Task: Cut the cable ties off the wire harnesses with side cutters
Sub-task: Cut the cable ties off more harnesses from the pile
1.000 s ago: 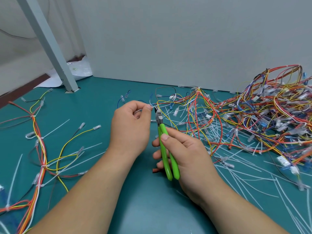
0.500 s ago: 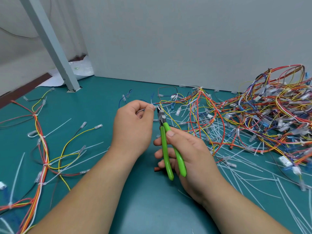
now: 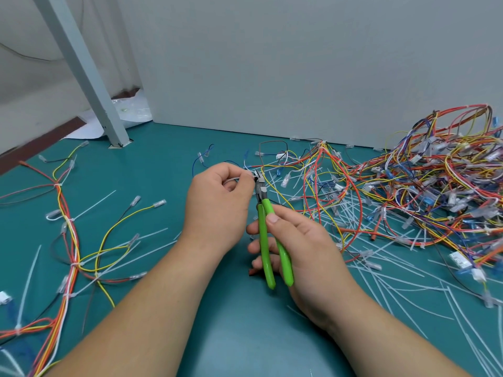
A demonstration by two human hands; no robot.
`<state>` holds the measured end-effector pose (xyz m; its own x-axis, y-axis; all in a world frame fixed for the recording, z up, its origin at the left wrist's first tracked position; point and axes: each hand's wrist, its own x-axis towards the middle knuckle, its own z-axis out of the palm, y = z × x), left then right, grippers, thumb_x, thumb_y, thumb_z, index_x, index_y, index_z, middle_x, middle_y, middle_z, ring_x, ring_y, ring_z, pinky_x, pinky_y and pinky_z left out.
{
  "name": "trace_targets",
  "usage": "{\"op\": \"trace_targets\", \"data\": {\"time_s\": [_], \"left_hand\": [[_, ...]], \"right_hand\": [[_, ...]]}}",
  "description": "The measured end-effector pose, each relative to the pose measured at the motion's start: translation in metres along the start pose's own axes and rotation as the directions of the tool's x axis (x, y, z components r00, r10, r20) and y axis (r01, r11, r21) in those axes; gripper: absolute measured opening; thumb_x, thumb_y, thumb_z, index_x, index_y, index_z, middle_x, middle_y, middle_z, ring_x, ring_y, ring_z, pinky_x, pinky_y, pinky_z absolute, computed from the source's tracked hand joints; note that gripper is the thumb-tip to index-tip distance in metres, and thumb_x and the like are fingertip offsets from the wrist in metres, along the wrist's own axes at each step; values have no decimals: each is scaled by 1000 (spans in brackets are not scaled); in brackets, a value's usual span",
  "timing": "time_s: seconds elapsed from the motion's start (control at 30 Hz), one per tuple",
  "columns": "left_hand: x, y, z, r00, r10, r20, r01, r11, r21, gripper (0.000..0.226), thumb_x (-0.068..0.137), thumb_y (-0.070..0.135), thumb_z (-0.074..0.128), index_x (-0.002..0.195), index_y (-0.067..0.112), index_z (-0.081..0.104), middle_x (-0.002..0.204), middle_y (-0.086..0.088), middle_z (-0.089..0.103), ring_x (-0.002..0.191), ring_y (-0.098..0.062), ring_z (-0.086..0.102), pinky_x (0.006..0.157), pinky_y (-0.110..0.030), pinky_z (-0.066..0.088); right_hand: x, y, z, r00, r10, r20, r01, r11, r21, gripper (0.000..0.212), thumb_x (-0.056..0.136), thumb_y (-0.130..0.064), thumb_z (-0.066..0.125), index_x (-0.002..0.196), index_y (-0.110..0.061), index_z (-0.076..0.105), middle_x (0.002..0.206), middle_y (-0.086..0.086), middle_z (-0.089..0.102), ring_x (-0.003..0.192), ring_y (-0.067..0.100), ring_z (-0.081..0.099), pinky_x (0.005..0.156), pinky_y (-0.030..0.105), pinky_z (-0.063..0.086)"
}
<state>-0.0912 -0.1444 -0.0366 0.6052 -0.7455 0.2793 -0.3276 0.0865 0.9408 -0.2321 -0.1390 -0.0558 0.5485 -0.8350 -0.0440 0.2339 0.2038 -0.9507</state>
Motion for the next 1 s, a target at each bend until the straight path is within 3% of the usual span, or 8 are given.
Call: {"op": "trace_targets", "data": {"time_s": [0.23,0.37,0.5,0.63,0.77,1.0], "left_hand": [[1,-1,0,1000,15,3,-15,1000,6,22,93,24,68,72,18,68,50,10,40,49,-9,31,45,-21,28],[1,-1,0,1000,14,2,-14,1000,7,22,93,25,68,72,18,68,51,8,41,50,-8,31,46,-23,28],[0,-1,1,1000,29,-1,-29,999,15,21,93,26,68,73,17,68,53,4,43,52,-9,32,47,-24,29],[0,0,1,1000,29,5,-29,999,16,21,93,27,69,73,19,69,53,4,40,51,-9,32,46,-23,28],[0,0,1,1000,26,6,-26,1000,15,21,93,26,69,72,19,69,51,7,38,49,-7,29,44,-22,27],[-1,1,0,1000,21,11,-21,1000,3,22,92,24,69,71,20,68,49,11,38,49,-7,29,44,-21,27]], "right_hand": [[2,0,0,999,41,-4,-40,997,65,24,85,-36,57,96,-33,78,92,6,72,67,22,57,56,36,53],[2,1,0,999,48,6,-48,998,31,21,77,-43,68,88,-27,77,90,12,71,67,24,58,59,38,54],[3,3,-2,995,95,1,-95,994,61,39,80,-34,60,109,-9,70,93,16,73,76,28,64,62,38,55],[5,3,-3,995,96,18,-97,992,77,42,82,-38,58,114,-12,70,92,12,70,83,26,67,65,38,55],[5,2,-1,995,97,-7,-96,992,83,49,86,-50,54,110,-11,71,86,11,70,74,24,65,61,36,56],[5,2,1,997,63,-52,-61,997,42,45,85,-47,57,106,-10,72,78,8,64,62,19,56,51,27,51]]}}
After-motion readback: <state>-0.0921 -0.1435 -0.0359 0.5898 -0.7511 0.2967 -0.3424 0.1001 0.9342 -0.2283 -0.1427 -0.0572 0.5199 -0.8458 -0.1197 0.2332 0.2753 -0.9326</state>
